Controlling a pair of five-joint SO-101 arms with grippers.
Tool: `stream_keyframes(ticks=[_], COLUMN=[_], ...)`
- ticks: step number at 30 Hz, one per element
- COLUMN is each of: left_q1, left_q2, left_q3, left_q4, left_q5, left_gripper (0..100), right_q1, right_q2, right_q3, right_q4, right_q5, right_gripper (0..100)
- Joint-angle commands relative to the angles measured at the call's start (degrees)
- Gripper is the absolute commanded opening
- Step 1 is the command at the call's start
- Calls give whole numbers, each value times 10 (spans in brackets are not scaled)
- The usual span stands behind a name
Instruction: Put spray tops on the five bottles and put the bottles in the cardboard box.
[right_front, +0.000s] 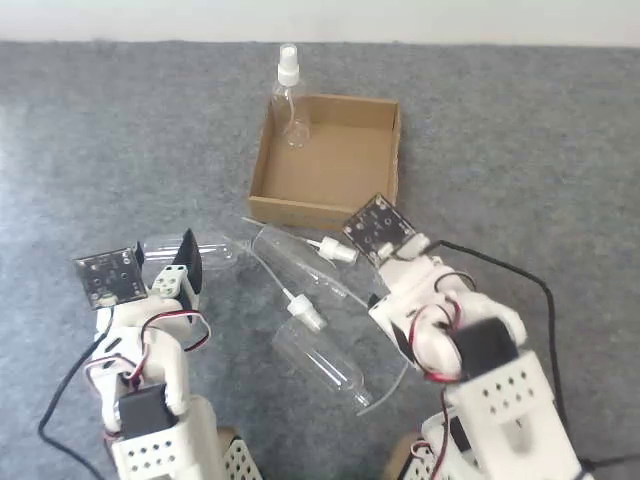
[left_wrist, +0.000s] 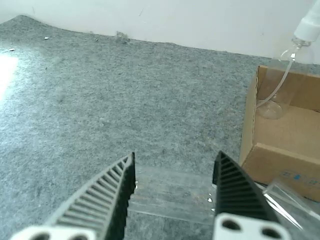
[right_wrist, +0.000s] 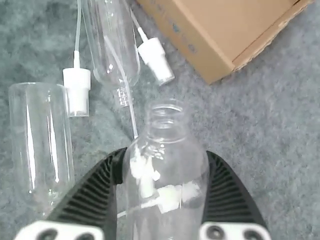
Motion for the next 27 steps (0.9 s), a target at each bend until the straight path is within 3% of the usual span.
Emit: stream_keyframes(ticks=[1,16,20,27], left_q1=[-3,-4,-4,-4], left_q2=[-9,-9,-9,-9], left_q3=[-4,-6,-15,-22], left_q4=[-17,-11,21,27], left_q5=[-4,-6,-44,-58], left_gripper=[242,242,243,243], right_q1=[1,3,4,73], right_q2=[-54,-167,-196,-278], right_q3=[24,100,117,145], right_q4=[-36,-79,-85,-87], right_q5=[-8,-32,-51,-55], right_gripper=[86,86,86,86])
